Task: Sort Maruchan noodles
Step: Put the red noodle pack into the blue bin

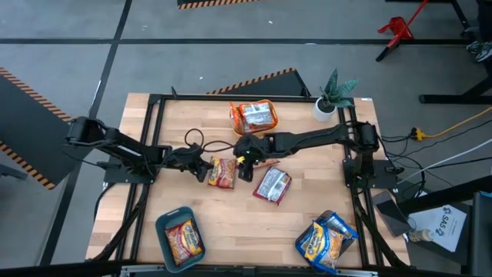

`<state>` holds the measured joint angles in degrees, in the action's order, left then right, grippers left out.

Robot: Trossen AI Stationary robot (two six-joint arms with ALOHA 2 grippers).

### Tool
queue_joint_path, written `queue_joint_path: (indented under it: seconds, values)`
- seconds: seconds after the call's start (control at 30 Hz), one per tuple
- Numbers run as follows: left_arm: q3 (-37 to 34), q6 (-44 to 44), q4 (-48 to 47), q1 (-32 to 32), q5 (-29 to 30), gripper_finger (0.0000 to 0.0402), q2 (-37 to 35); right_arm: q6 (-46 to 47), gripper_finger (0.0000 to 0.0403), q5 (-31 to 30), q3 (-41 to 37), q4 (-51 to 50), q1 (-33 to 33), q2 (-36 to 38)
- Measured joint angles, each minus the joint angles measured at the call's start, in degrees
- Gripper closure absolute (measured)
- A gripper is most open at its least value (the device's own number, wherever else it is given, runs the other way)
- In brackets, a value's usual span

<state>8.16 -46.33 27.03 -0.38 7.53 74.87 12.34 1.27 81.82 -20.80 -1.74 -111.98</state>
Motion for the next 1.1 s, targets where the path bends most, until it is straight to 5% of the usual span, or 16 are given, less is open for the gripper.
queue_joint_path:
  seconds: [0.23, 0.5, 0.9, 1.1]
  values:
    - [0.1, -1.3, -0.8, -0.5, 0.0, 0.0402, 0.1, 13.2, 0.0184, 9.4, 0.0, -0.5, -0.2, -4.1]
    - [0.1, -1.8, -1.3, -1.5, -0.1, 0.0402, 0.1, 26.1, 0.0184, 5.9, 0.0, 7.8, 1.1, -5.5]
    - [0.1, -3.1, -1.3, -2.0, -0.4, 0.0402, 0.1, 46.5, 0.0184, 3.8, 0.0, 7.4, 1.1, -5.8]
    - [0.1, -3.1, -1.3, -1.9, -0.8, 0.0402, 0.1, 52.2, 0.0138, 6.2, 0.0, 6.9, 2.9, -8.5]
